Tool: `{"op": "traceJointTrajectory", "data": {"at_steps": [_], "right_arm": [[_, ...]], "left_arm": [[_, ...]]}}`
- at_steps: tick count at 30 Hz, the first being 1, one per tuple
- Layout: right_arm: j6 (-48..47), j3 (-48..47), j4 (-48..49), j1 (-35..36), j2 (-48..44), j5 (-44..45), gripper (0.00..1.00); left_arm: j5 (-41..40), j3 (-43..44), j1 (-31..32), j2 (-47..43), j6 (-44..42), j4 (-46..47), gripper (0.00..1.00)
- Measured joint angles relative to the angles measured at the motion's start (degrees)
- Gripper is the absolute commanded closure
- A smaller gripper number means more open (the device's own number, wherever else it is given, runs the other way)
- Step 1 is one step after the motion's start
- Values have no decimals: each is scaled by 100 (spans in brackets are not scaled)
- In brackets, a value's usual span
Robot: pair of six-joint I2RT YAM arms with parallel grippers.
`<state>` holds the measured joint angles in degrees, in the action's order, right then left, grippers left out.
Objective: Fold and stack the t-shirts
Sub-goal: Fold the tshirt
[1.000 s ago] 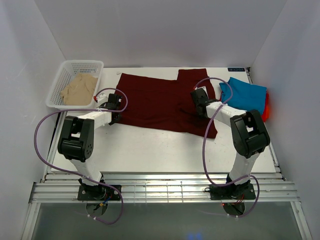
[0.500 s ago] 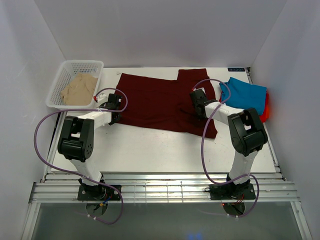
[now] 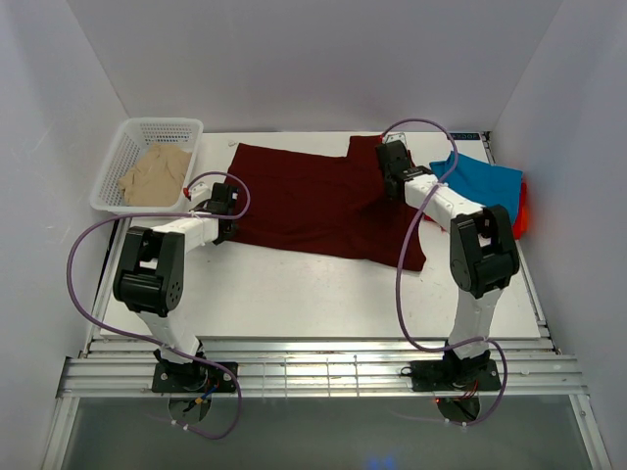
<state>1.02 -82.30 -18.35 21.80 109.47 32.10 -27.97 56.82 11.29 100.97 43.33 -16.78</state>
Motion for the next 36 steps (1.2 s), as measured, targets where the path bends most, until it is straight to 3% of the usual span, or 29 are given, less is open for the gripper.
{"op": "traceJointTrajectory", "data": {"at_steps": [6, 8, 9, 11, 15, 19, 24, 29, 36], "right_arm": [[-232, -870, -24, -146, 820, -33, 92], [-306, -1132, -42, -175, 1117, 9, 85], [-321, -1222, -42, -190, 1244, 59, 75], [-354, -1357, -44, -199, 1469, 205, 65], [-361, -1344, -125, -227, 1528, 299, 57], [-315, -962, 70, -243, 1119, -146, 58], [-258, -1106, 72, -256, 789, -1460, 65], [-195, -1897, -24, -190, 1220, -2721, 72], [-55, -2076, -151, 17, 1869, -3449, 66]], "left_arm": [[-2, 81, -20, 83, -22, 9, 100], [-2, 114, -26, 109, -35, 11, 100], [0, 127, -31, 122, -42, 11, 100], [0, 146, -33, 144, -46, 31, 100], [2, 151, -33, 151, -70, 61, 100], [11, 149, -42, 151, -90, 79, 100], [61, 129, -55, 129, -87, 96, 100], [140, 107, -66, 114, -85, 118, 100], [170, 50, -68, 90, -85, 201, 100]]}}
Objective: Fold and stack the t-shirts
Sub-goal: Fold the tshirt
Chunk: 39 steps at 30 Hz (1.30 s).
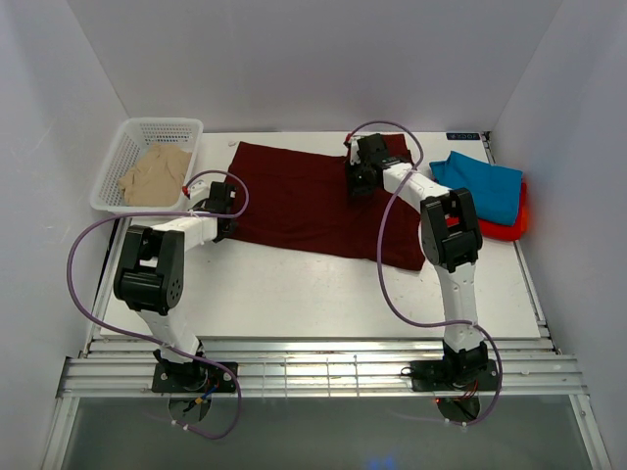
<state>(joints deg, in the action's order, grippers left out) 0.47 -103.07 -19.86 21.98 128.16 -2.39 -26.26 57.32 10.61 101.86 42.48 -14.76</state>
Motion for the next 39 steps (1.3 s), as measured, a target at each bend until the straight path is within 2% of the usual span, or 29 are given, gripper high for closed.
{"op": "traceJointTrajectory", "data": {"at_steps": [9, 10, 11, 14, 37, 39], "right_arm": [[66, -2, -109, 184, 262, -223, 66], [63, -2, -109, 195, 262, -216, 69], [63, -2, -109, 208, 262, -210, 78], [61, -2, -109, 240, 264, -188, 92], [236, -236, 334, 413, 157, 391, 92], [249, -236, 337, 413, 157, 374, 81]], "left_arm": [[20, -33, 0, -20, 0, 42, 97], [20, -33, 0, -20, 0, 42, 97], [20, -33, 0, -20, 0, 42, 97], [17, -35, 0, -20, -2, 44, 97], [13, -70, 0, -31, -4, 92, 99], [11, -70, 0, -31, -7, 92, 99]]}}
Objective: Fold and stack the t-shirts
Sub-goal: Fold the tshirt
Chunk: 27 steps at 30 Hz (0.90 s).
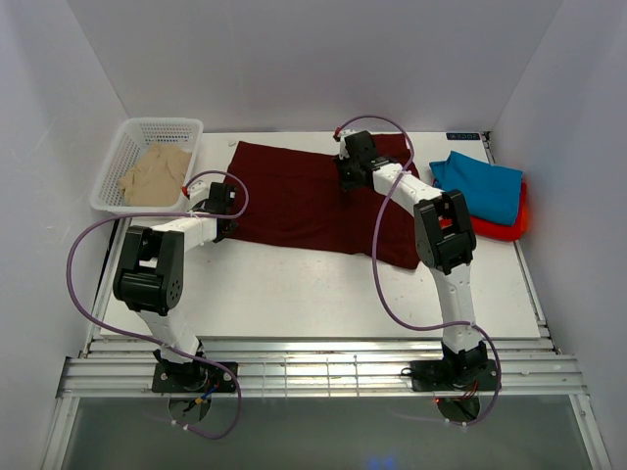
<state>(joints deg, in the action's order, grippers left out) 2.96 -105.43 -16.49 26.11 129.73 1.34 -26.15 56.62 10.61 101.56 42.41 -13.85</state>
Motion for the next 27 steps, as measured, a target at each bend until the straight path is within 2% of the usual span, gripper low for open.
{"op": "traceJointTrajectory", "data": {"at_steps": [1, 2, 7, 12, 14, 15, 17, 18, 19, 20, 27], "right_arm": [[15, 0, 9, 0, 2, -7, 75], [28, 0, 9, 0, 4, -9, 64], [50, 76, 59, 0, -37, 133, 54], [72, 1541, 262, 9, -1137, 673, 38], [90, 2190, 321, 22, -1836, 883, 38], [114, 2441, 299, 24, -2181, 975, 40], [146, 2798, 313, 24, -2769, 1130, 57], [188, 2938, 315, 24, -3003, 1211, 67], [236, 3058, 315, 26, -3185, 1279, 84], [267, 3189, 319, 28, -3320, 1346, 91], [669, 4083, -28, 28, -3281, 1676, 92]], "left_arm": [[0, 0, 0, 0, 0, 0, 99], [0, 0, 0, 0, 0, 0, 99], [-31, -4, 0, -17, 0, -4, 99], [-68, -116, 0, -133, 4, -37, 99], [-72, -162, 0, -186, 7, -61, 99], [-72, -195, 0, -221, 7, -76, 100], [-57, -269, 0, -315, 9, -83, 100], [-48, -317, 0, -380, 13, -87, 100], [-33, -372, 0, -461, 22, -87, 100], [-26, -404, 0, -527, 31, -103, 100], [114, -691, 0, -1375, 122, -87, 100]]}}
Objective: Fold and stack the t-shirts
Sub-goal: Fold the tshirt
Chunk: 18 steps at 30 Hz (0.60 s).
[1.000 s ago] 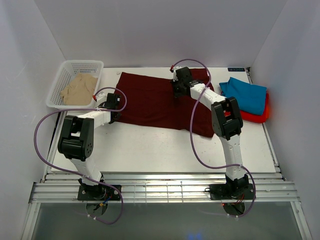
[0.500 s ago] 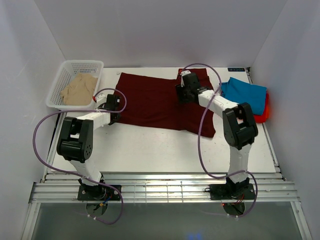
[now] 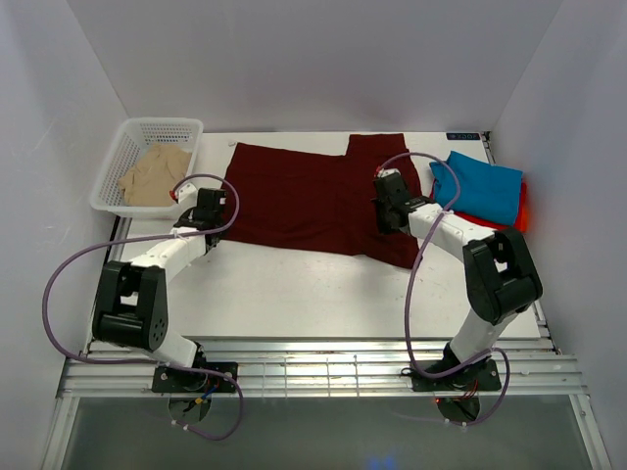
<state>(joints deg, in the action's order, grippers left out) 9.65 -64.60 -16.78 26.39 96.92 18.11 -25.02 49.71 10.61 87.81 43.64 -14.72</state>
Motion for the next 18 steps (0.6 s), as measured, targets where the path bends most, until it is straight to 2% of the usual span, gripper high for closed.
{"op": "traceJointTrajectory", "data": {"at_steps": [6, 14, 18], "right_arm": [[227, 291, -345, 0, 225, 160, 92], [498, 354, -487, 0, 232, 262, 92], [566, 361, -660, 0, 332, 286, 92]], "left_arm": [[-9, -98, 0, -271, -9, 129, 100], [52, 487, -2, 1196, -118, 190, 100], [39, 780, -17, 1458, -166, 229, 100]]}}
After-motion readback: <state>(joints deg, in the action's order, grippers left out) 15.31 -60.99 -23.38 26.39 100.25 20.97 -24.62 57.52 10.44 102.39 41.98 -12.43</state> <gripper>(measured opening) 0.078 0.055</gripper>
